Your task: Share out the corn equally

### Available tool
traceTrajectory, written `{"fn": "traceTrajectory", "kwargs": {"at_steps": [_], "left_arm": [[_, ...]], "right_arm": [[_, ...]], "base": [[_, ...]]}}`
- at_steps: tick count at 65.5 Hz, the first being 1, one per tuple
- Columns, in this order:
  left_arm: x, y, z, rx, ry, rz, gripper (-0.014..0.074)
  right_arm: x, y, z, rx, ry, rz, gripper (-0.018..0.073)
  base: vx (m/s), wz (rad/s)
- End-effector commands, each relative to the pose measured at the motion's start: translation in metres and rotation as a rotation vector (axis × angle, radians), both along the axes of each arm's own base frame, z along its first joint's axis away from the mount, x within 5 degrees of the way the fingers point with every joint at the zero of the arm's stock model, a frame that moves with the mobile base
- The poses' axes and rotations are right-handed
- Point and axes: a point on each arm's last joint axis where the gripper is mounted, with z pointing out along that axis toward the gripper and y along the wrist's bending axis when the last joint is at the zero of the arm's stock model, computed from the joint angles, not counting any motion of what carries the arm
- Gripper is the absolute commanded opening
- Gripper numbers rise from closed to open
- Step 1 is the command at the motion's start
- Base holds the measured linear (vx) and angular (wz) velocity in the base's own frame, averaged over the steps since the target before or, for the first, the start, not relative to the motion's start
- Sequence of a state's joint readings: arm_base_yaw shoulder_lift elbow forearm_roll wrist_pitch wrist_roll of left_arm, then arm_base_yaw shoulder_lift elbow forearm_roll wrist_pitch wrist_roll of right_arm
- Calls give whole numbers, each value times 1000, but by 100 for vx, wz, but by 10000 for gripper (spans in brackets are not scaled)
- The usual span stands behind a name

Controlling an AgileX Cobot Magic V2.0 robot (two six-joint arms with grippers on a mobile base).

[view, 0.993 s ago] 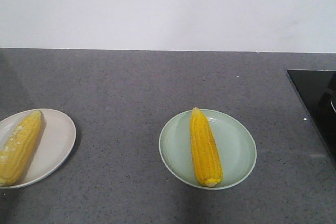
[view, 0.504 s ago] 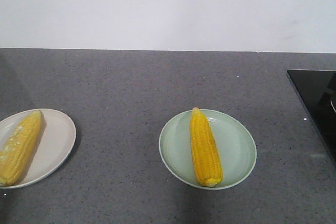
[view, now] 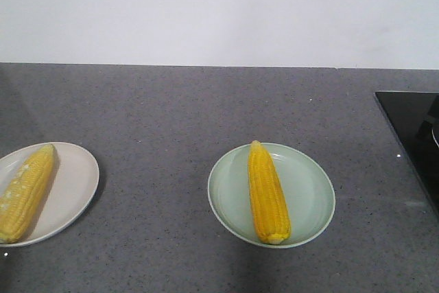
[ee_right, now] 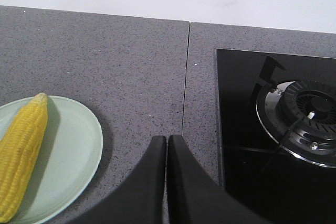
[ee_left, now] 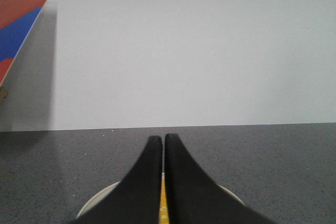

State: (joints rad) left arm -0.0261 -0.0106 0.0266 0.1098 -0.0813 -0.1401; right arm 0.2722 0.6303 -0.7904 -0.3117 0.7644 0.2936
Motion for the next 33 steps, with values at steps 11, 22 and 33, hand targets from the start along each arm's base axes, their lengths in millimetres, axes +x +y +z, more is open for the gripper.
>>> {"fn": "traceTrajectory", "kwargs": {"at_steps": [11,22,33], "left_arm": [[-2,0,4,-13,-83,-7,-6],[-2,0,4,-13,-83,-7,-6],[-2,0,4,-13,-83,-7,-6]], "right_arm": [[1,1,14,2,-90,15,-11],[1,1,14,2,-90,15,-11],[1,1,14,2,-90,15,-11]], "base": [[0,0],[0,0],[0,0]]}}
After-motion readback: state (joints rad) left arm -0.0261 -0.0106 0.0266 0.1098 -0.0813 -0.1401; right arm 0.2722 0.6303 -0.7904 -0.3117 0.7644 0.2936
